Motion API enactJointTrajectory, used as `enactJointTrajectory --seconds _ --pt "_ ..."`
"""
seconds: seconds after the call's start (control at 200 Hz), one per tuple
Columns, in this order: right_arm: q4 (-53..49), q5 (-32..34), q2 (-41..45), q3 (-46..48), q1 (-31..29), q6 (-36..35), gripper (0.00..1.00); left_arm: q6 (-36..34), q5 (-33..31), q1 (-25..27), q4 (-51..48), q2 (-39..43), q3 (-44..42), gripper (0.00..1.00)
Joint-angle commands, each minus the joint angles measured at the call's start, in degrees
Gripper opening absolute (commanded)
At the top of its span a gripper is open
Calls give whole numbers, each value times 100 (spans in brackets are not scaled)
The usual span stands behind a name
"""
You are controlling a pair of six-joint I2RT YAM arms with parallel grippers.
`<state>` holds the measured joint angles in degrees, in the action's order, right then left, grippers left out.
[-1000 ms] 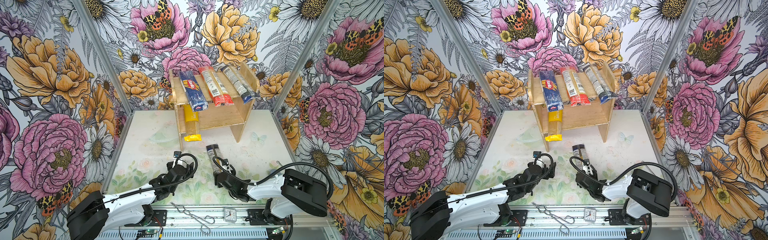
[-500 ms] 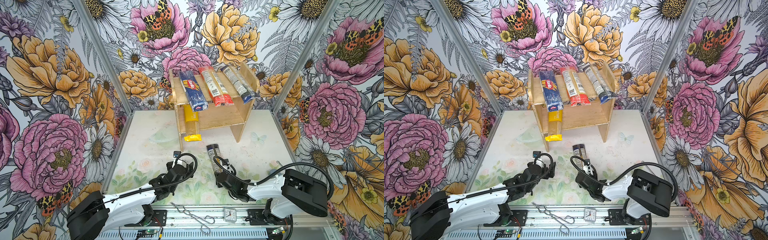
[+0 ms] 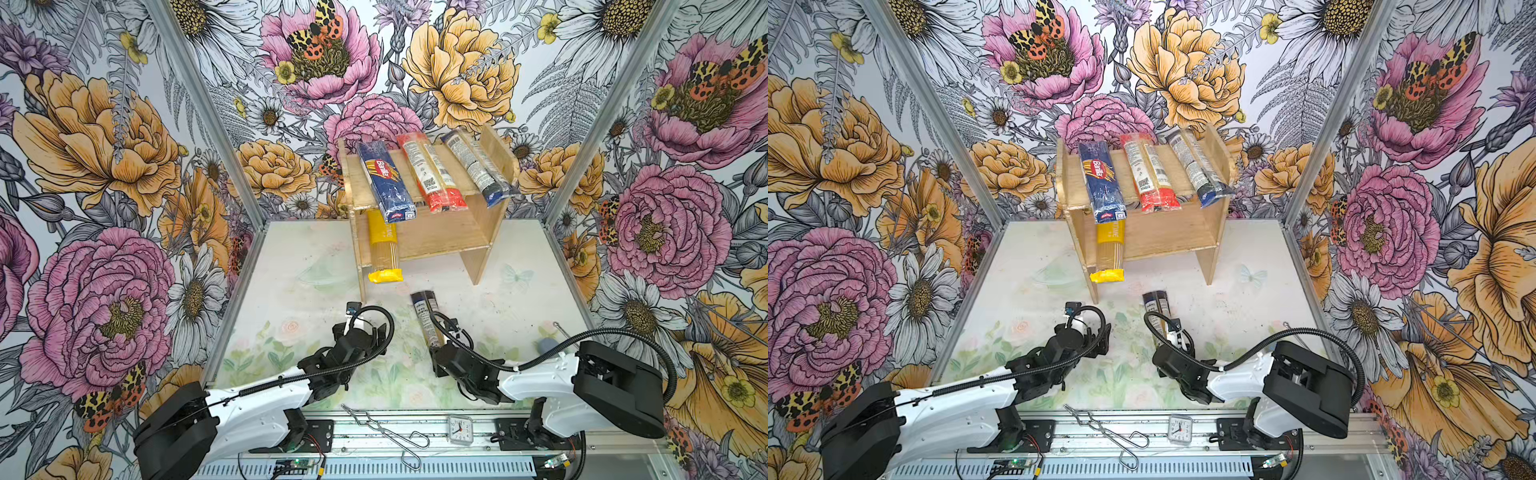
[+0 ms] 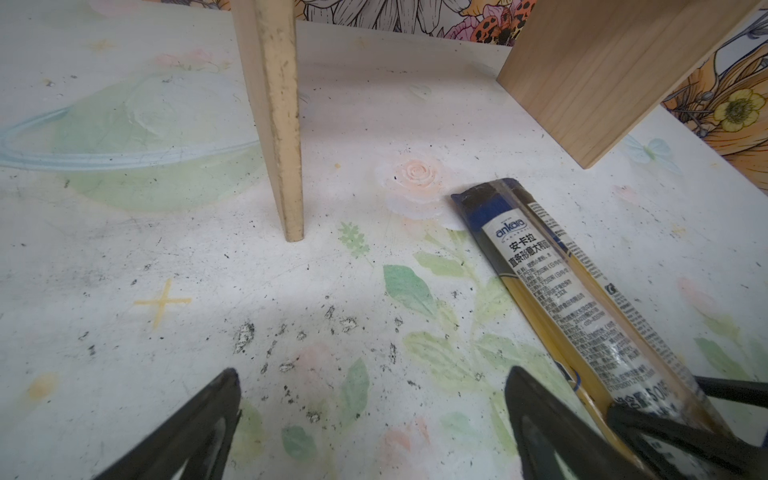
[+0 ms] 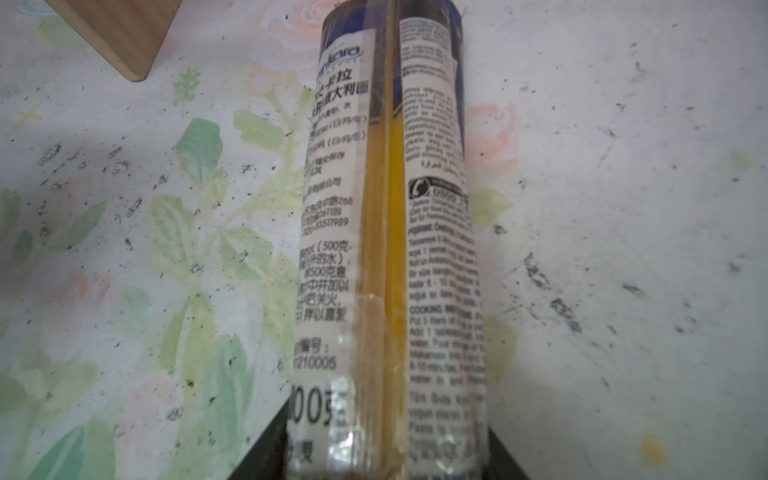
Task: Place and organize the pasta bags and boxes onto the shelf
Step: 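Carry the clear pack toward the shelf with the right gripper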
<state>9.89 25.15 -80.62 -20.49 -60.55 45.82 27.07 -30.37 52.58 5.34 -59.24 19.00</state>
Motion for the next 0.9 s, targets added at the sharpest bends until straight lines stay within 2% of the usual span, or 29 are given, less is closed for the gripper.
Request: enactJointTrajectory --seconds 0.0,0.185,0.896 --pt "-1124 -798 79 282 25 6 20 18 -39 -61 11 -46 -22 99" --pt "-1256 -821 631 421 196 -87 0 -7 14 -83 41 -148 46 99" --pt "-2214 -989 2133 44 617 -405 0 -70 93 -90 156 -435 147 99"
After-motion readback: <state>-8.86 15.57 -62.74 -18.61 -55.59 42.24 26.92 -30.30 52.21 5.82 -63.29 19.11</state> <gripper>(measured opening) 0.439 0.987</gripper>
